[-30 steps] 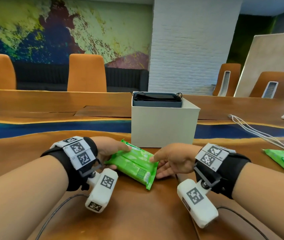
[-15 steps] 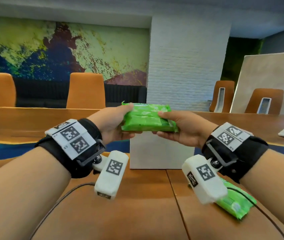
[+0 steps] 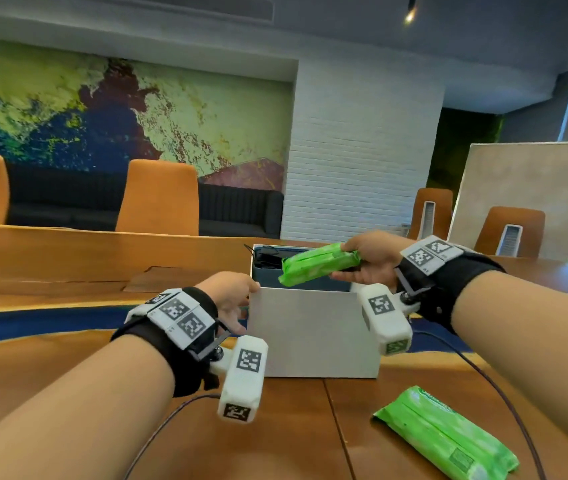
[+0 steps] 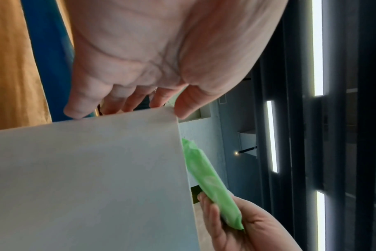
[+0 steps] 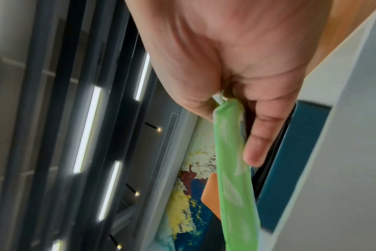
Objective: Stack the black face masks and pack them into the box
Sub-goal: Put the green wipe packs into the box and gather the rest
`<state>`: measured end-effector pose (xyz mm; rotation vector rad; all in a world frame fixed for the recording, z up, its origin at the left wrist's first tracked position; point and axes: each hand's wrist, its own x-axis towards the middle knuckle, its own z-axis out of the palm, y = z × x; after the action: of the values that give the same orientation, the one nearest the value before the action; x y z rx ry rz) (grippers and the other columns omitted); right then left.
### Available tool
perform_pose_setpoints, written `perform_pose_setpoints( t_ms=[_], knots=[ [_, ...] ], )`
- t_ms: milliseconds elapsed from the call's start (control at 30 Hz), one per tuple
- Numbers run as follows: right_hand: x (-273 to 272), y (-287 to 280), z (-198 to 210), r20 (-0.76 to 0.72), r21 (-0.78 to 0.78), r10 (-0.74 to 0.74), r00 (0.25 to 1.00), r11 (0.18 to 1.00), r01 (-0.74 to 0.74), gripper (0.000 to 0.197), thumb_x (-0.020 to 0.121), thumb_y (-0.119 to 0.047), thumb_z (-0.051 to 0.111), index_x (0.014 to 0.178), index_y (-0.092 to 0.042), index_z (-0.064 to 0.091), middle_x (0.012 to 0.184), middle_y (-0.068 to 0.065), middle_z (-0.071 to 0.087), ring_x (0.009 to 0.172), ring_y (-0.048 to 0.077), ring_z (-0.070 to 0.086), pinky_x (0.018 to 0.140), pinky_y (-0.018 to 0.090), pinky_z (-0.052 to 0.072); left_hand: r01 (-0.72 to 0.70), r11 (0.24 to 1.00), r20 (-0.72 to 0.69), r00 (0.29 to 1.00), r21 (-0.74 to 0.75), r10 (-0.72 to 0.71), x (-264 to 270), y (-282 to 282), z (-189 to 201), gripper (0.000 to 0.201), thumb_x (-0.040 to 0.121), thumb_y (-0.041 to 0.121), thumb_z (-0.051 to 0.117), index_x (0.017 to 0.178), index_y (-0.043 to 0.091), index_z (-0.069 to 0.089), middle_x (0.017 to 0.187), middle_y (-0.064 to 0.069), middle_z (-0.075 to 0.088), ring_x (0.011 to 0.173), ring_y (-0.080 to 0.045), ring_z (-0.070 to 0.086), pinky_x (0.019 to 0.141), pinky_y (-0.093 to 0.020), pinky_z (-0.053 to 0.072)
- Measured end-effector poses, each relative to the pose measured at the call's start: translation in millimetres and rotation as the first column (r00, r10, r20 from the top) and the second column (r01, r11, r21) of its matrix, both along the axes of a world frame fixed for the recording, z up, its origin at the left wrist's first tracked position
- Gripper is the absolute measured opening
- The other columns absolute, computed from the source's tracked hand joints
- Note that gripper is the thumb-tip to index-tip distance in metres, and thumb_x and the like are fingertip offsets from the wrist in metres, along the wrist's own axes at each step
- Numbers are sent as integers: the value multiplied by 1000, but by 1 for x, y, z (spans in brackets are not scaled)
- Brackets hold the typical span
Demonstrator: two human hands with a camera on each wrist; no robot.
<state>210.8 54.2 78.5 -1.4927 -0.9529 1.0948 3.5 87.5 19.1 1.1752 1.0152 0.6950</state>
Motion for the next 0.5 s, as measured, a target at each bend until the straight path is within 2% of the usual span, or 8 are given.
perform_pose_setpoints(
  t_ms=[133,200,233,333,367,433,500],
  knots=[
    [-3,22,-12,150,-195,84,985,979,-54,18,102,-8,36,109,3,48,95,21,64,77,29,65,49,38,57,-8,1000,12,1000,-2,8,-1,3,-8,22,101,15,37,119,5,43,116,-20,49,104,-32,50,84,-49,47],
    [-7,26,-15,249,-286,147,957,956,-72,17,101,-9,38,107,2,49,83,18,67,66,26,68,50,33,57,-7,1000,14,1000,-7,7,-2,4,-9,26,101,15,38,125,6,41,120,-21,50,108,-32,52,81,-47,49],
    [-9,28,-15,303,-316,174,937,946,-73,15,101,-10,41,103,0,51,81,16,67,64,25,67,53,31,57,-8,1000,13,1000,-9,8,-2,5,-9,26,101,15,38,125,7,40,122,-21,50,110,-32,52,81,-47,49],
    [-14,28,-11,472,-375,223,853,926,-35,13,98,-14,50,98,-2,55,94,14,63,77,25,60,69,34,51,-4,1000,-18,1000,-4,4,-3,6,-9,23,101,16,40,123,11,38,128,-21,50,117,-33,51,81,-47,49],
    [-14,27,-10,486,-400,236,841,916,-26,16,96,-15,53,100,0,57,95,14,63,78,25,60,71,35,50,-1,1000,-24,1000,0,1,-3,7,-9,23,100,16,40,123,11,38,128,-21,50,117,-33,51,81,-47,49],
    [-15,26,-11,553,-414,275,786,910,-27,26,93,-14,58,114,3,60,97,13,64,72,19,63,71,31,51,5,1000,-28,1000,9,-5,-3,9,-10,24,100,16,40,124,11,38,127,-20,50,116,-33,51,81,-48,49],
    [-17,26,-11,646,-434,336,685,900,-33,37,91,-14,60,123,4,60,100,12,62,73,18,62,74,27,50,12,1000,-24,1000,8,-12,-4,9,-11,25,101,17,40,125,11,39,127,-20,50,116,-33,51,82,-48,49]
  ],
)
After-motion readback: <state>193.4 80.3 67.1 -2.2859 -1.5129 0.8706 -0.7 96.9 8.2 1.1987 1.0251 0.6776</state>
